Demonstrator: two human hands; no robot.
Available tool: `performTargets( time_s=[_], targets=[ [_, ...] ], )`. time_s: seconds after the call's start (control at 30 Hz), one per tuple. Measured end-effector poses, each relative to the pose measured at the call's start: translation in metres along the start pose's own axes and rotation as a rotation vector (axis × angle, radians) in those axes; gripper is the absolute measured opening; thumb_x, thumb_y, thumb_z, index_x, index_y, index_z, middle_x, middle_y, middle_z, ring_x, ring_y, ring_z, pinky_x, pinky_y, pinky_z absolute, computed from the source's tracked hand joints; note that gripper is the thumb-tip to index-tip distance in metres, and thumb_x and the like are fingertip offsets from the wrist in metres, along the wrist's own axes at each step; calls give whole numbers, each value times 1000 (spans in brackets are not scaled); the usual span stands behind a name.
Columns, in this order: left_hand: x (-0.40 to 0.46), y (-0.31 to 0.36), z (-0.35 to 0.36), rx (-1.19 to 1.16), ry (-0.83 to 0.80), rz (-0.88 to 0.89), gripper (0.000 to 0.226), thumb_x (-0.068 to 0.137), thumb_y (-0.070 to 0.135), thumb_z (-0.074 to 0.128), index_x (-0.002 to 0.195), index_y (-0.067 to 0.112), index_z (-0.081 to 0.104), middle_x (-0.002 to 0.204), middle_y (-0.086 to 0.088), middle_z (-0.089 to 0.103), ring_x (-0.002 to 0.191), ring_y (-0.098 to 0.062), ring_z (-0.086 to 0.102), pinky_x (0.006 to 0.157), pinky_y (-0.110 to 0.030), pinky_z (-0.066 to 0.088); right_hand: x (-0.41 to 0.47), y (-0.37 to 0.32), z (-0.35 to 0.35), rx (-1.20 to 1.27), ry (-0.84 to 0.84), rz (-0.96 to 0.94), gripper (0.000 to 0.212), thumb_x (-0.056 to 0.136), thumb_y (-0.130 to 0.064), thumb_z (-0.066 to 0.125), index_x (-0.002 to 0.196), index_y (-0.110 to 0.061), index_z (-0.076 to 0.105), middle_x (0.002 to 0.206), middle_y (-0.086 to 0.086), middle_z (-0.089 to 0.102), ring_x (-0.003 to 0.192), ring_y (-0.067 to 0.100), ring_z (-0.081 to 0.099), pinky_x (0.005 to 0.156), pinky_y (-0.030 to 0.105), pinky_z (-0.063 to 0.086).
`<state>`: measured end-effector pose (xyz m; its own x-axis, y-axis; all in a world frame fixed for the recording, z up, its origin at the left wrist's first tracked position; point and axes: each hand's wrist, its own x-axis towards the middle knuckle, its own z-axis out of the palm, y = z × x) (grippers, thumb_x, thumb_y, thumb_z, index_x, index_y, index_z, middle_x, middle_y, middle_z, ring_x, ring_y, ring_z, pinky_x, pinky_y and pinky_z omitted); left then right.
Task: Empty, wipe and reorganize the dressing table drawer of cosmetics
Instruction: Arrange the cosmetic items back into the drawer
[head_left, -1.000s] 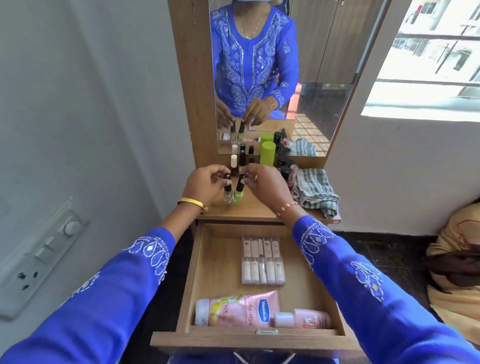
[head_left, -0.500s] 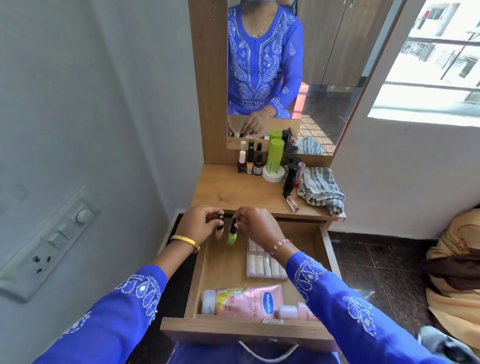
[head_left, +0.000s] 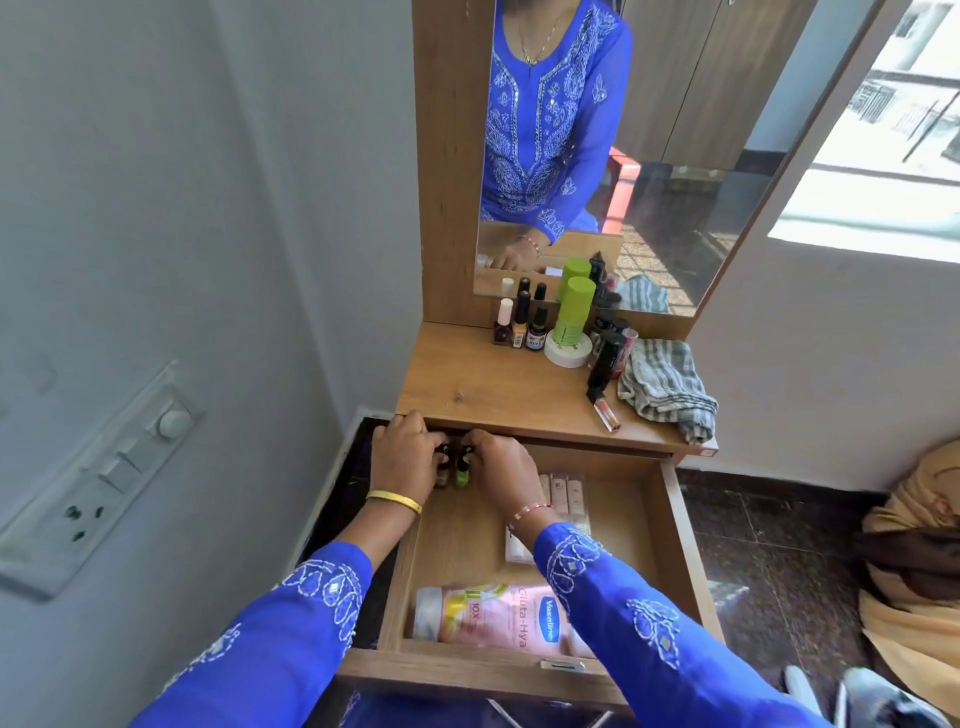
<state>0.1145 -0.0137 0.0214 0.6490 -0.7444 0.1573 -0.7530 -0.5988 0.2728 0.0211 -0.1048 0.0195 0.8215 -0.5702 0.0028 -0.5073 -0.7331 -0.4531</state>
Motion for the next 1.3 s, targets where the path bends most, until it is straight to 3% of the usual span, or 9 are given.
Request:
performTargets(
  time_s=[0.1,0.17,0.33,0.47,0.67,0.83,1.03,1.17,1.3],
  targets=[
    [0,1,3,69,42,5,16,61,10,79,74,18,73,70,-9,56,72,-32,56,62,-34,34,2,-1,3,26,0,-1,26,90,-9,45,113,-9,59,103,17,68,97,33,61,75,35,47],
    [0,0,6,63,54,-10,16,56,7,81,65,15,71,63,-9,55,64,-31,56,60,-34,34,2,-1,5,50,4,9,27,89,-7,45,112,-8,59,102,18,68,97,33,61,76,35,47],
    [-2,2,8,62,79,-25,7,70,9,71,76,13,72,74,-11,57,76,-32,55,67,-36,28,3,-5,10,149,45,23,26,88,-1,45,108,-1,61,101,19,67,95,32,62,81,36,49],
    [-2,1,11,17,82,-16,17,84,13,58,96,14,70,91,-12,58,93,-31,51,75,-35,28,2,-7,14,234,92,47,25,87,1,45,104,1,62,102,18,66,95,31,61,81,36,48],
    [-8,-3,13,-51,99,-24,19,84,13,58,100,12,68,88,-13,60,91,-33,56,76,-37,35,-2,-9,17,312,134,102,24,87,2,48,107,-2,62,106,15,66,98,26,61,80,26,45],
    [-14,-1,8,-89,56,-27,32,90,18,48,120,19,60,104,-8,60,106,-27,51,89,-37,34,-2,-10,16,323,118,111,25,88,1,49,109,-3,61,110,14,65,100,24,61,81,24,44],
    [-17,0,-1,-186,116,19,29,86,13,54,112,15,66,92,-11,62,94,-30,56,83,-39,41,-12,-8,8,341,152,94,24,87,2,49,106,-2,62,106,13,65,97,24,61,79,26,45],
    [-13,8,-9,-261,155,48,25,84,11,58,106,13,69,88,-13,64,88,-32,58,77,-38,43,-14,-3,-2,328,192,76,20,85,-1,53,103,-4,63,102,12,66,93,23,61,73,18,40],
    [3,22,-21,-335,172,72,26,88,13,53,109,15,67,88,-10,61,89,-26,55,76,-32,42,-7,-2,-25,295,239,59,19,88,-6,51,103,-7,64,94,11,69,85,23,63,73,28,47]
  ],
)
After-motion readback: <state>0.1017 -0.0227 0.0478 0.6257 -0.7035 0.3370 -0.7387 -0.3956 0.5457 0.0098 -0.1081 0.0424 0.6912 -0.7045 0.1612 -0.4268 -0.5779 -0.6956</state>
